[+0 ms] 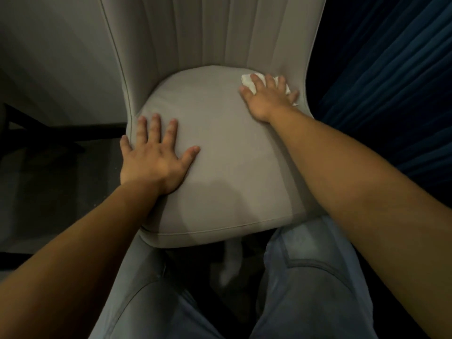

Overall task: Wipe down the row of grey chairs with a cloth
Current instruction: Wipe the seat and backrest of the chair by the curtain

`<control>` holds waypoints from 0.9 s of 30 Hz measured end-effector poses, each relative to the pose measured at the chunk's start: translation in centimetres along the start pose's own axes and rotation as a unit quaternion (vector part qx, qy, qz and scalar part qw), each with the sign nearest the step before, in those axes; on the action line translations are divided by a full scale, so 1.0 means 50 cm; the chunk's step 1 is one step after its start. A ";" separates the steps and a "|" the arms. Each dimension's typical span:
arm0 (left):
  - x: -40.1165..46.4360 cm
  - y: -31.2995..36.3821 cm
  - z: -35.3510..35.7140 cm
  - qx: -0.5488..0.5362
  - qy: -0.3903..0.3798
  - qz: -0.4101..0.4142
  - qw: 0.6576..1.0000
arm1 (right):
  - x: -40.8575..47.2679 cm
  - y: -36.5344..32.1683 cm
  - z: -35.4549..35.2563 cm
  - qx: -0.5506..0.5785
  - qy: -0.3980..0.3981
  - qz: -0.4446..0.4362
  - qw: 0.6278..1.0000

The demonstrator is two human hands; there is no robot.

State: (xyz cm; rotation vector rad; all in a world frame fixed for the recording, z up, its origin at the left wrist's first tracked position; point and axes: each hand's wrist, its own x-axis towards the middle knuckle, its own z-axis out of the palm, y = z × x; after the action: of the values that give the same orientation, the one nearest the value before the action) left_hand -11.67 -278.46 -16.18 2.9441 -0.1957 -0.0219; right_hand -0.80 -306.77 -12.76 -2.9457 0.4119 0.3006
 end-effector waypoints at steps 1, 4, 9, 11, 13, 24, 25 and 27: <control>-0.001 0.001 -0.001 0.001 0.001 0.000 1.000 | -0.001 -0.004 0.001 -0.002 0.007 0.005 1.000; -0.002 0.003 -0.005 -0.005 -0.003 -0.001 1.000 | -0.025 0.009 0.007 0.008 0.015 -0.014 1.000; -0.015 0.009 -0.013 -0.037 0.074 -0.061 0.995 | -0.145 0.060 0.034 0.004 0.027 -0.054 0.998; -0.016 0.008 -0.018 -0.066 0.102 -0.149 0.981 | -0.210 0.072 0.045 -0.003 0.035 -0.065 0.997; -0.009 -0.003 -0.026 -0.110 0.045 -0.245 0.962 | -0.268 0.074 0.052 -0.007 0.020 -0.081 0.997; -0.039 -0.125 -0.045 -0.264 -0.110 -0.221 0.933 | -0.467 -0.106 0.114 -0.037 0.013 -0.270 0.962; -0.051 -0.130 -0.047 -0.295 -0.115 -0.228 0.921 | -0.463 -0.125 0.118 -0.030 0.011 -0.281 0.959; -0.081 -0.138 -0.047 -0.289 -0.097 -0.217 0.927 | -0.444 -0.161 0.124 -0.019 0.008 -0.294 0.956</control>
State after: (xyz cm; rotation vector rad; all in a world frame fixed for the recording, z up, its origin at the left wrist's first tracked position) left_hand -14.71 -270.77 -15.17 2.3297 0.3790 -0.3678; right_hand -20.54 -292.37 -12.95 -2.9309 -0.4745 0.2045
